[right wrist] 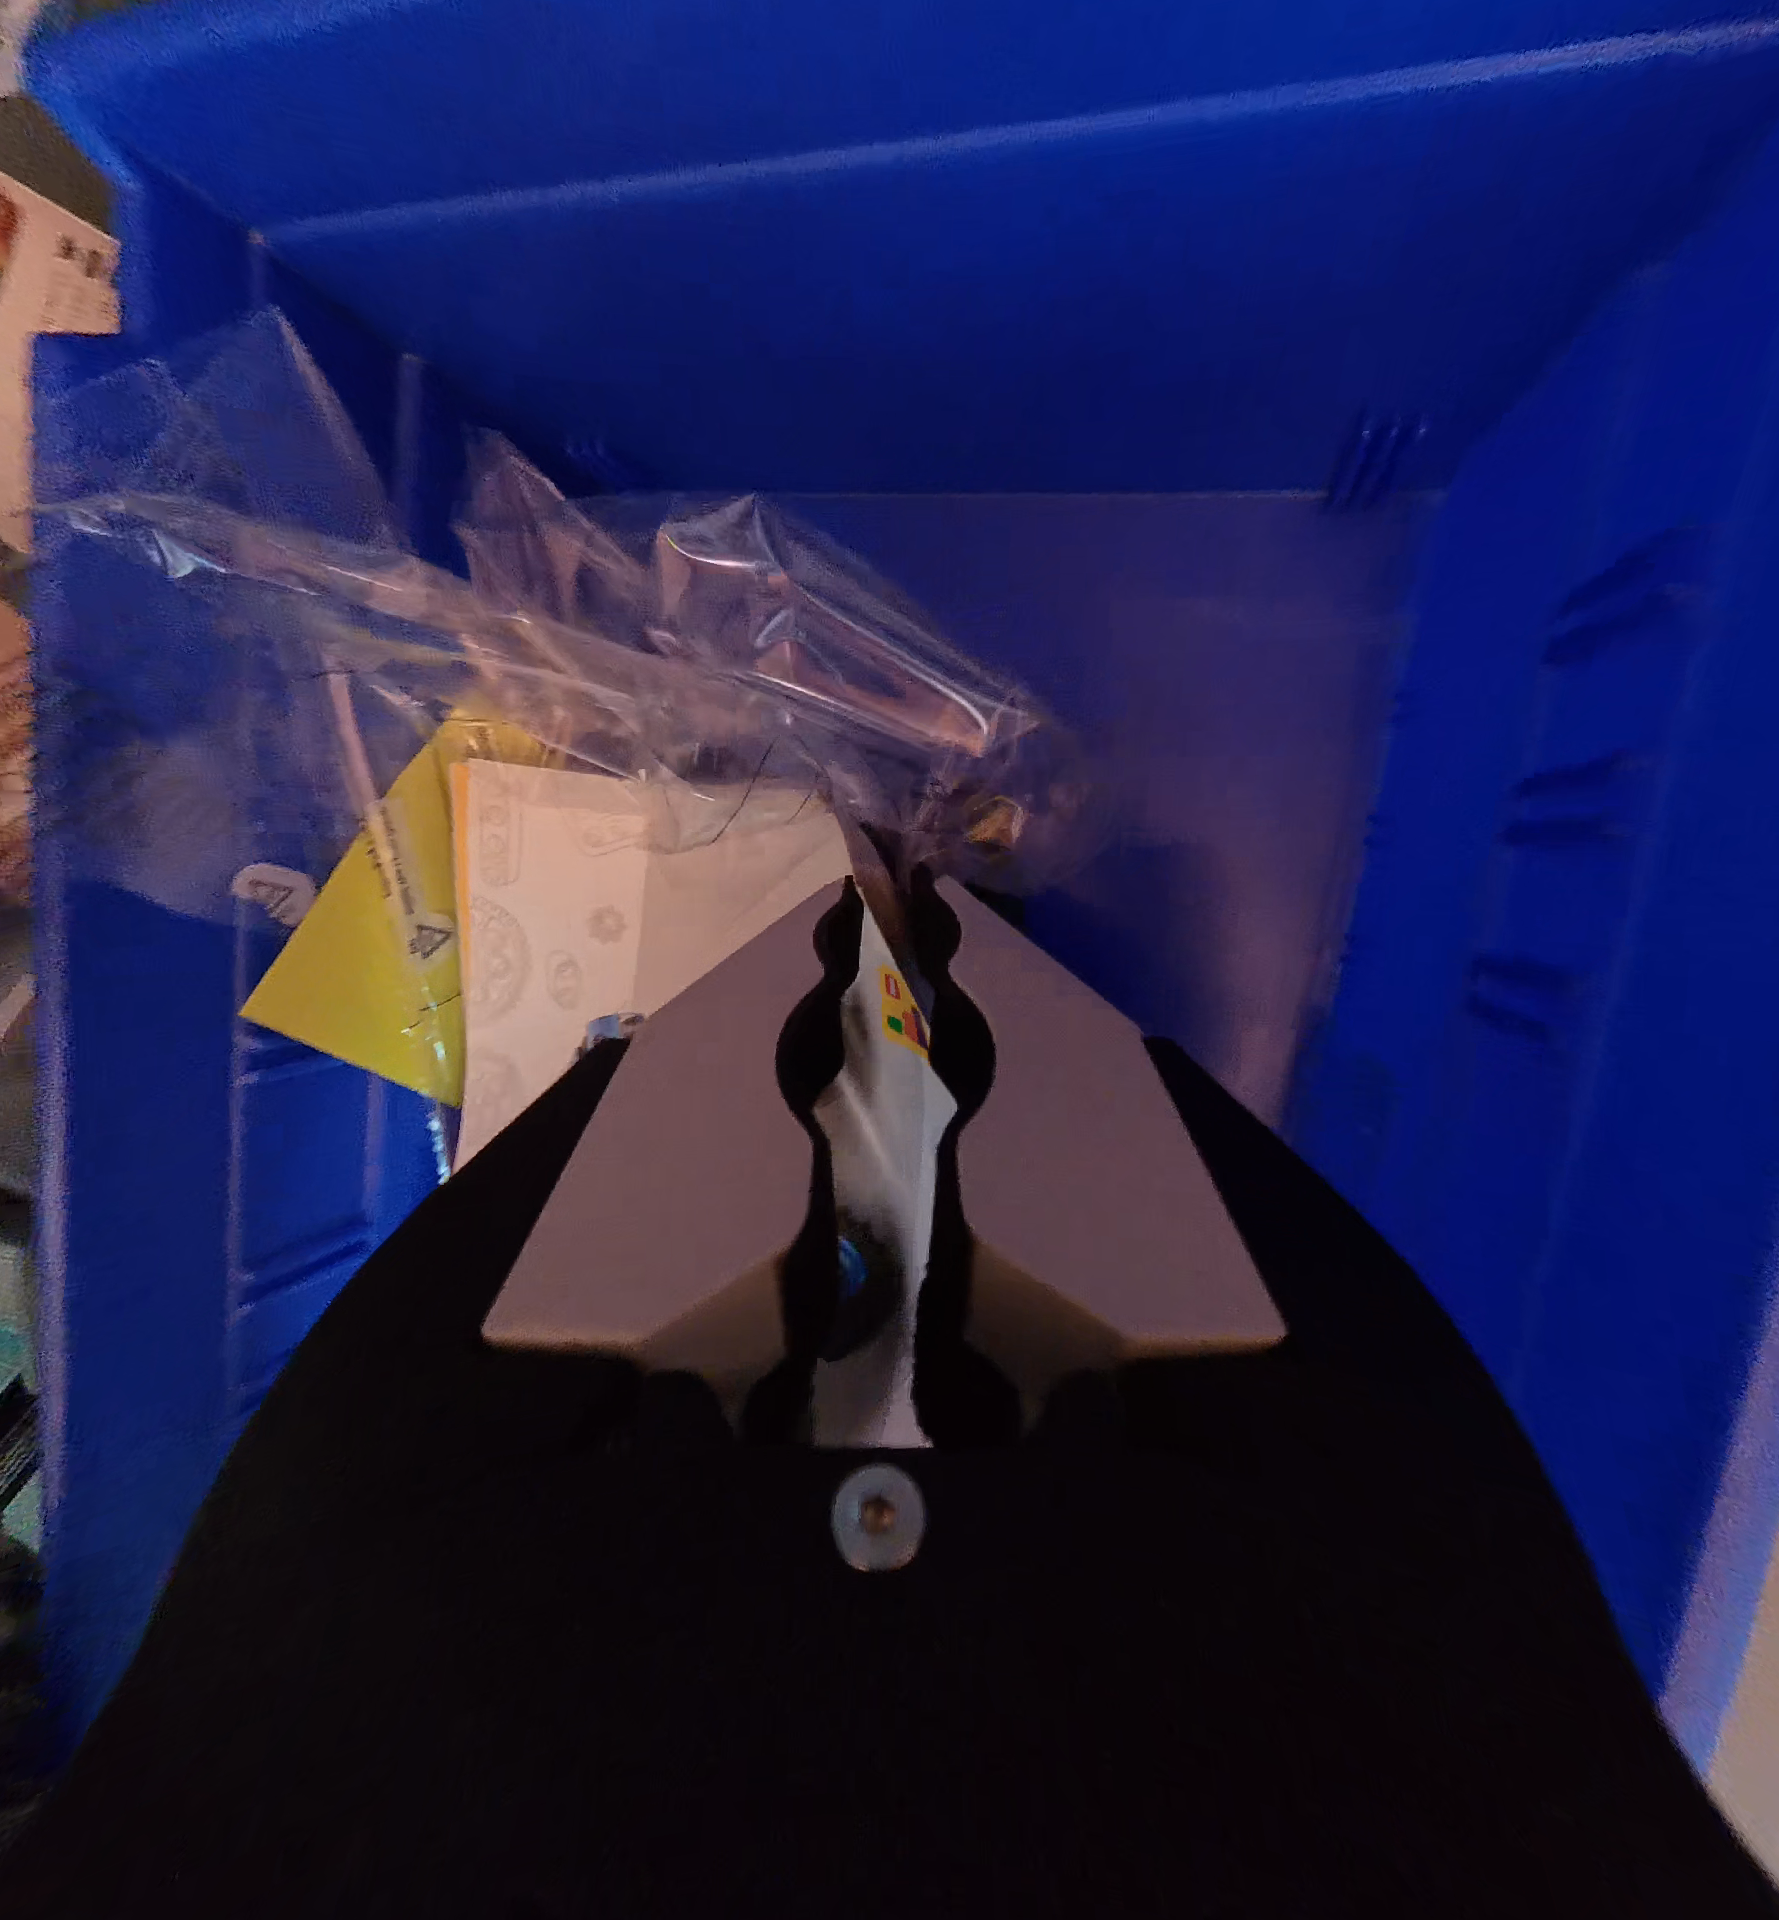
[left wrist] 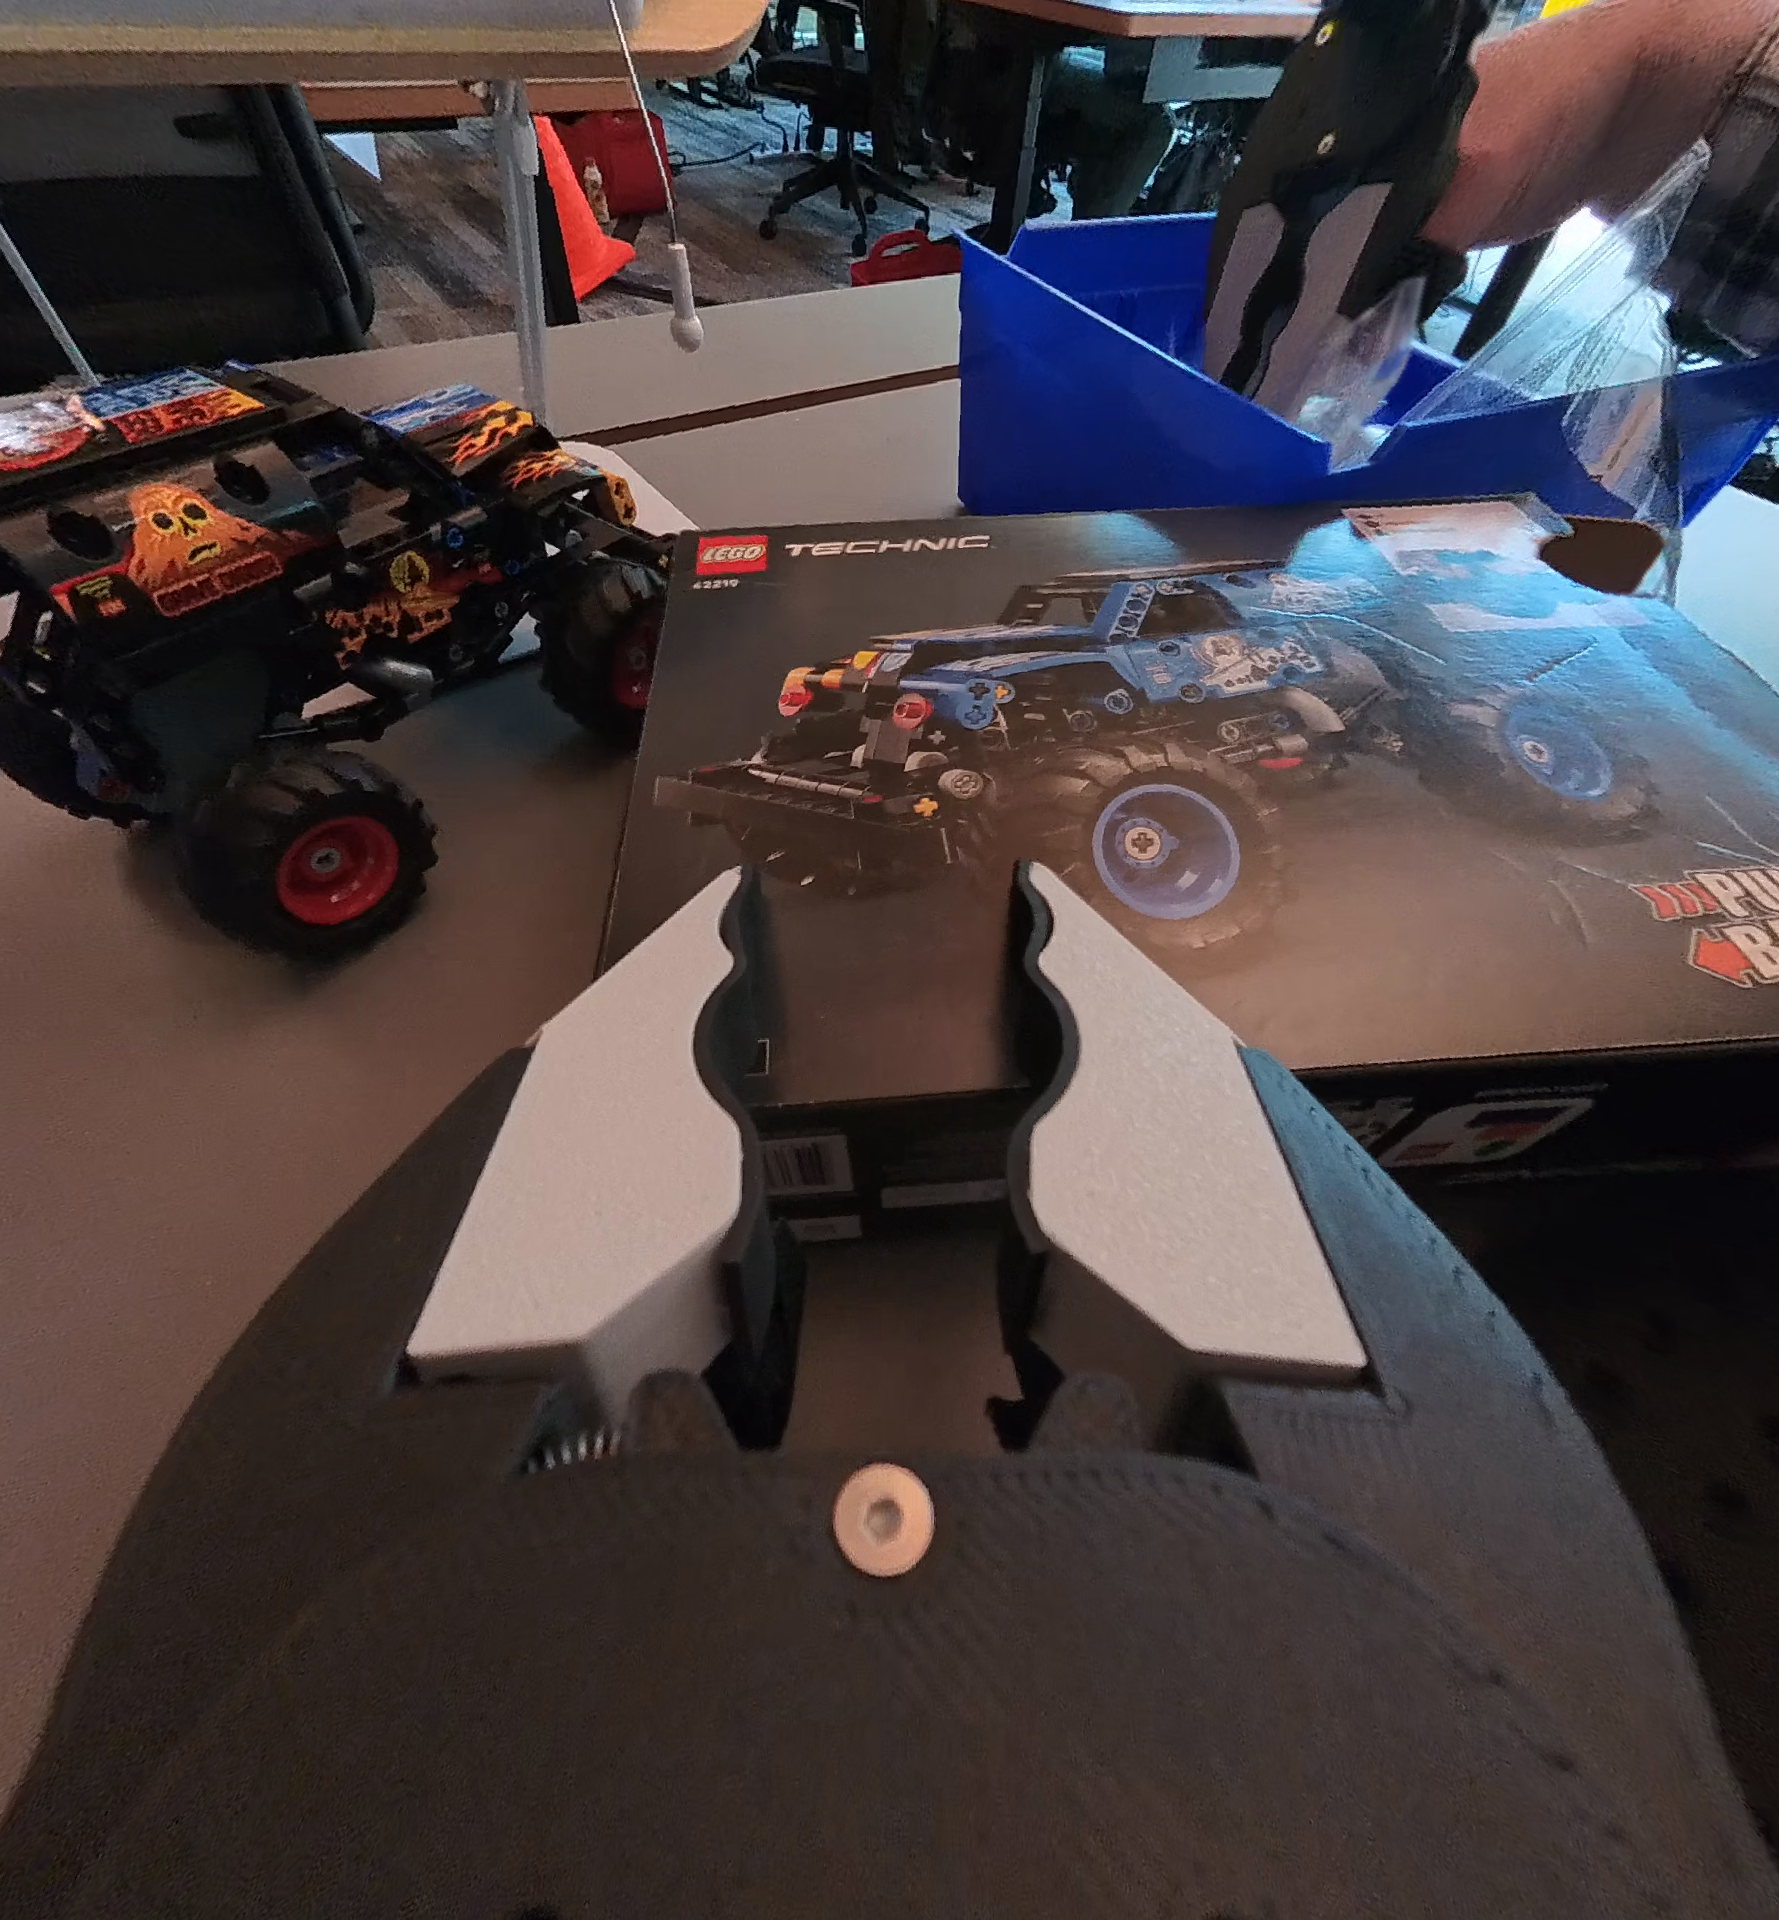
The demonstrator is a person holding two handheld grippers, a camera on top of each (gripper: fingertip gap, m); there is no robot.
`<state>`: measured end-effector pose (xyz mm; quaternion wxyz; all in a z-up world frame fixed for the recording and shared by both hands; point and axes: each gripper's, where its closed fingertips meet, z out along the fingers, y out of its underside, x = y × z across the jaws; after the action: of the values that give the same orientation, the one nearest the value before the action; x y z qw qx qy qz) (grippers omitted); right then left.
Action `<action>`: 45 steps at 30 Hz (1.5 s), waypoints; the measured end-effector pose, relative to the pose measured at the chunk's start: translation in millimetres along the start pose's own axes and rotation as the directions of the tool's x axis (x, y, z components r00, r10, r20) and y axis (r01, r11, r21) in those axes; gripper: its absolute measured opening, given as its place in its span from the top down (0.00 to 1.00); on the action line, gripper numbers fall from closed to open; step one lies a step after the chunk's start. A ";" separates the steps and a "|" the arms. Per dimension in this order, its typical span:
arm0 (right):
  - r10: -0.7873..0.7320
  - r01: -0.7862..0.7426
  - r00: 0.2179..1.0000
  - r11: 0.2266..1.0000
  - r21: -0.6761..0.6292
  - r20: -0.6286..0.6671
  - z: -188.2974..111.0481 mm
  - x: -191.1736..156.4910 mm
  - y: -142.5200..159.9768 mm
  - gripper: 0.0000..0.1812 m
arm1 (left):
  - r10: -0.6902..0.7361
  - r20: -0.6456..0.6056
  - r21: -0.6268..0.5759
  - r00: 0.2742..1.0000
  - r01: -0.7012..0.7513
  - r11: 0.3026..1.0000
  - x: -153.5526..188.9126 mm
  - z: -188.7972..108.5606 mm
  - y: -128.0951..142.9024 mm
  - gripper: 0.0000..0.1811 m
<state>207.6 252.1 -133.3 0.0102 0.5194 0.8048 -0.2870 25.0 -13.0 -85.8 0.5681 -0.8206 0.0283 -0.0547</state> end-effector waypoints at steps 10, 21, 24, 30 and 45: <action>0.018 -0.018 1.000 0.998 -0.061 -0.002 15.5 2.4 15.2 0.85 | 0.003 0.000 0.003 1.000 -0.003 1.000 0.1 0.9 -0.2 0.75; -0.005 0.012 0.998 0.994 0.110 -0.061 -27.7 -2.2 -6.4 0.99 | 0.014 -0.022 0.005 1.000 -0.014 1.000 3.9 -0.1 -0.7 0.73; -0.009 0.030 0.993 0.984 0.176 -0.116 -48.4 -6.7 -13.4 0.99 | 0.027 -0.029 0.013 0.999 -0.027 1.000 6.2 -1.2 -2.0 0.71; 0.015 0.067 0.972 0.939 0.337 -0.234 -92.9 -17.7 -25.3 0.99 | 0.073 -0.034 0.045 0.997 -0.071 0.996 12.4 -6.3 -7.6 0.68; 0.140 0.214 0.863 0.770 0.601 -0.486 -197.9 -55.4 -59.1 0.99 | 0.366 -0.079 0.076 0.927 -0.360 0.930 77.6 -27.6 -32.9 0.56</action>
<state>239.1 282.1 76.0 -0.3827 0.5316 0.6434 -0.3962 98.1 -35.4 -40.9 0.5909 -0.7805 0.2039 0.0129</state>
